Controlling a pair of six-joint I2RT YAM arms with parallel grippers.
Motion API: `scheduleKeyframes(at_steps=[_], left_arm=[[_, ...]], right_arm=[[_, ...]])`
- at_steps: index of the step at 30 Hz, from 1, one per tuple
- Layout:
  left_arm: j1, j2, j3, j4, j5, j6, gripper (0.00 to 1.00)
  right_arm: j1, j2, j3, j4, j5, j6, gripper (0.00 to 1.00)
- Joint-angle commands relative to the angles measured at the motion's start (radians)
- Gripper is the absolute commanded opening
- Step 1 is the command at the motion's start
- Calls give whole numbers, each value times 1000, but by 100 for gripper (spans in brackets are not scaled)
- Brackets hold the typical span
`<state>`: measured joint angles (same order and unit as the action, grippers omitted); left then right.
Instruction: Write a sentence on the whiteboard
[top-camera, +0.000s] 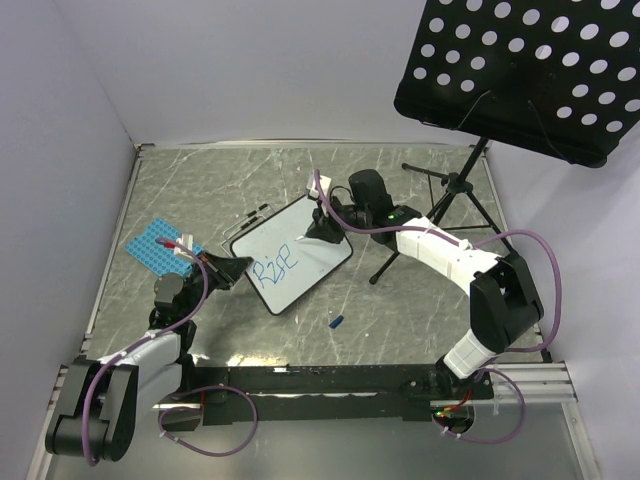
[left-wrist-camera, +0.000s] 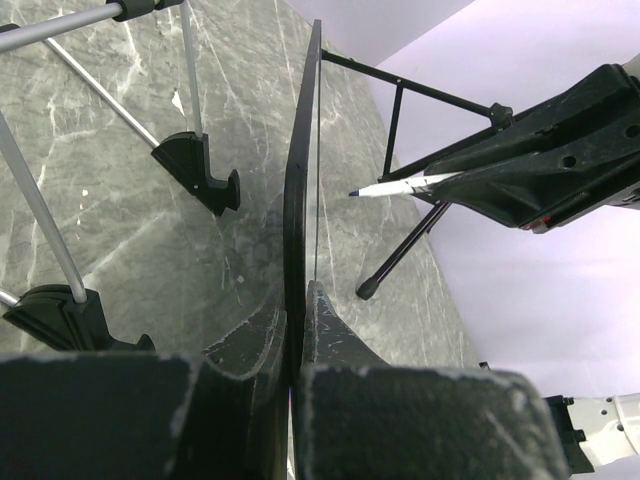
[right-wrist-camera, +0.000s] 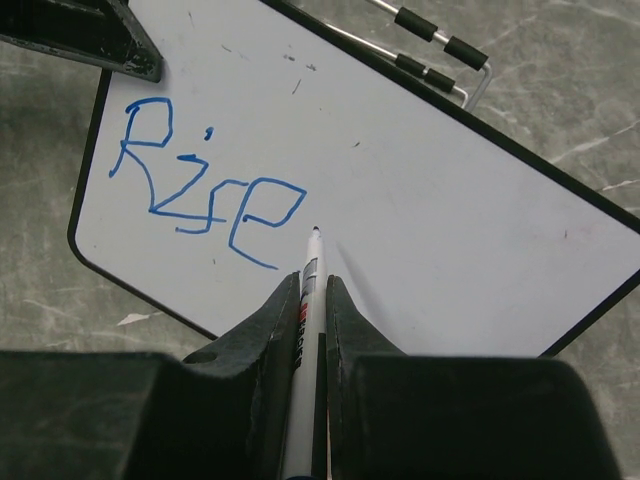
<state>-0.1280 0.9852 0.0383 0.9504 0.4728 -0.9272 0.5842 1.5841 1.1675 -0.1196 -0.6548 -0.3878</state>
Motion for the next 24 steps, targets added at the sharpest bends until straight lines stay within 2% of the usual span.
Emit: scheduleKeyframes(at_steps=[1,24], left_arm=[[-4,-14,-46,50,9,21,1],[-4,-10,-44,51,12,25,1]], right_arm=[[-7,-24,44,70,-11,-22,0],[-7,-6,-32,170,-20,-22,0]])
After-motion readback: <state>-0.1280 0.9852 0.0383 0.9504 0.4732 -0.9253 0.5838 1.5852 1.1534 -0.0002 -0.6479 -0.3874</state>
